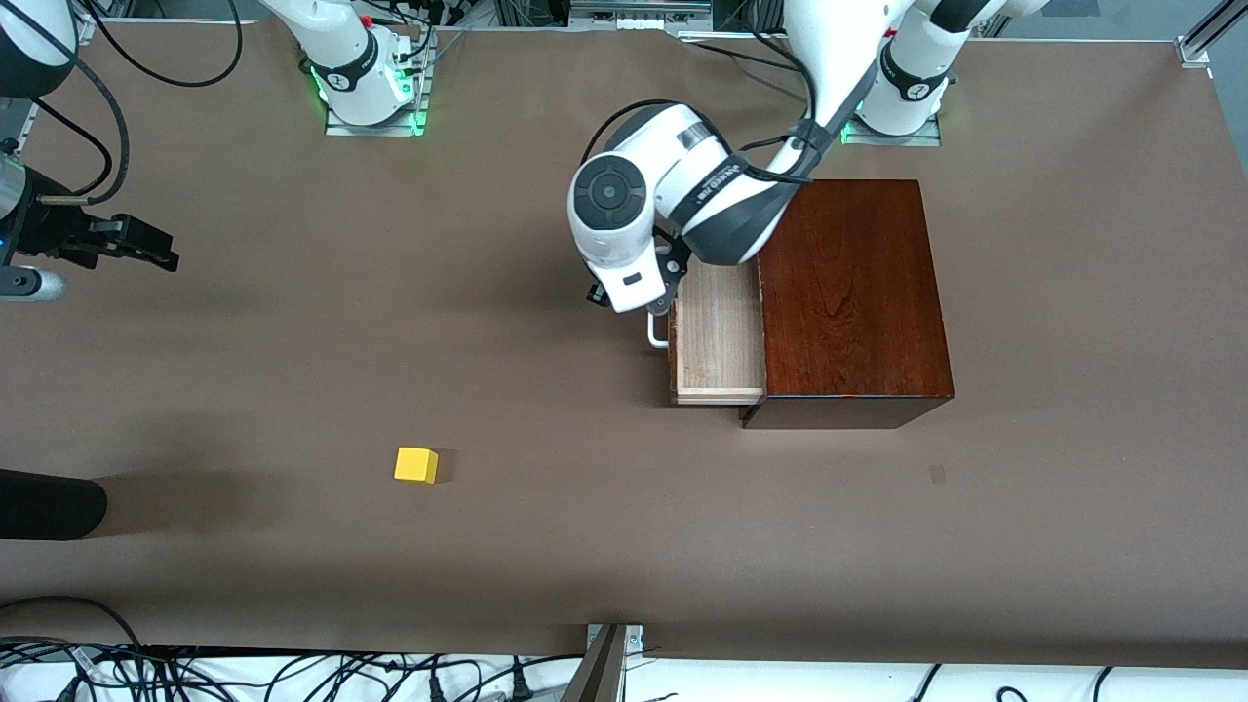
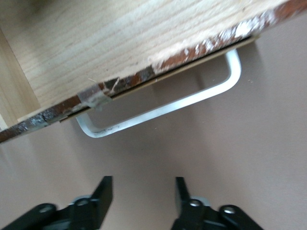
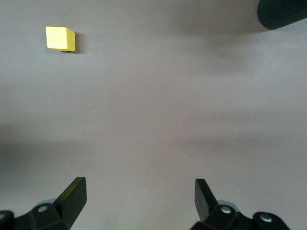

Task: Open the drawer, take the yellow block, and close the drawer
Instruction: 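Push the drawer shut into the box with the left gripper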

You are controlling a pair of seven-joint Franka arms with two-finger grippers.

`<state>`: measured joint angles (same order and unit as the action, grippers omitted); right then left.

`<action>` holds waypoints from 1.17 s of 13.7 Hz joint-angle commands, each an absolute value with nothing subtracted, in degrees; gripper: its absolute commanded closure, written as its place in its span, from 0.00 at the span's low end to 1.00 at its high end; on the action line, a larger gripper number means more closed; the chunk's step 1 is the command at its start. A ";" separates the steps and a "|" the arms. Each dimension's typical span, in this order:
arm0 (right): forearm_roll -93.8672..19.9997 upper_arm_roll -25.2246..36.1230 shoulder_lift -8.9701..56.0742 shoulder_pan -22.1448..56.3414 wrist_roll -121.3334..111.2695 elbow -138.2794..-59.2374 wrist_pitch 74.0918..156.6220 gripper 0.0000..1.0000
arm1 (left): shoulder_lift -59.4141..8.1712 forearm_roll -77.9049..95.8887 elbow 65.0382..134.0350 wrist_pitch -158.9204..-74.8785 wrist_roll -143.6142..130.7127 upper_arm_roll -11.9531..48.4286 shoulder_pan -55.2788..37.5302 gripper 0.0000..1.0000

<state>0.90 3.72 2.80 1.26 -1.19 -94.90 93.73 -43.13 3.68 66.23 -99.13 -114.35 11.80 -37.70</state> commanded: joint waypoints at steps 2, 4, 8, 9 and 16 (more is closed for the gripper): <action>1.58 1.59 1.05 -0.18 2.09 -96.33 95.01 0.00 | -45.35 2.37 64.51 -98.88 -115.49 10.99 -38.85 1.00; 1.58 1.14 0.97 -0.18 2.90 -96.15 94.75 0.00 | -45.44 2.37 66.70 -98.88 -115.49 10.99 -38.76 1.00; 0.79 1.32 0.97 -0.18 2.81 -96.06 94.48 0.00 | -45.18 1.76 68.89 -98.88 -115.40 9.94 -38.06 1.00; 0.53 1.41 0.97 -0.18 3.33 -95.98 94.83 0.00 | -45.09 0.97 69.25 -98.79 -115.05 9.58 -37.80 1.00; 0.61 1.23 1.49 -0.18 3.43 -95.54 95.01 0.00 | -43.77 -0.70 69.79 -94.31 -112.15 9.58 -34.20 1.00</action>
<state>0.87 2.37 2.39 0.90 2.54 -94.93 94.63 -45.77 1.64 68.33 -97.21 -113.58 9.72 -35.98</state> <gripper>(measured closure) 0.000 0.991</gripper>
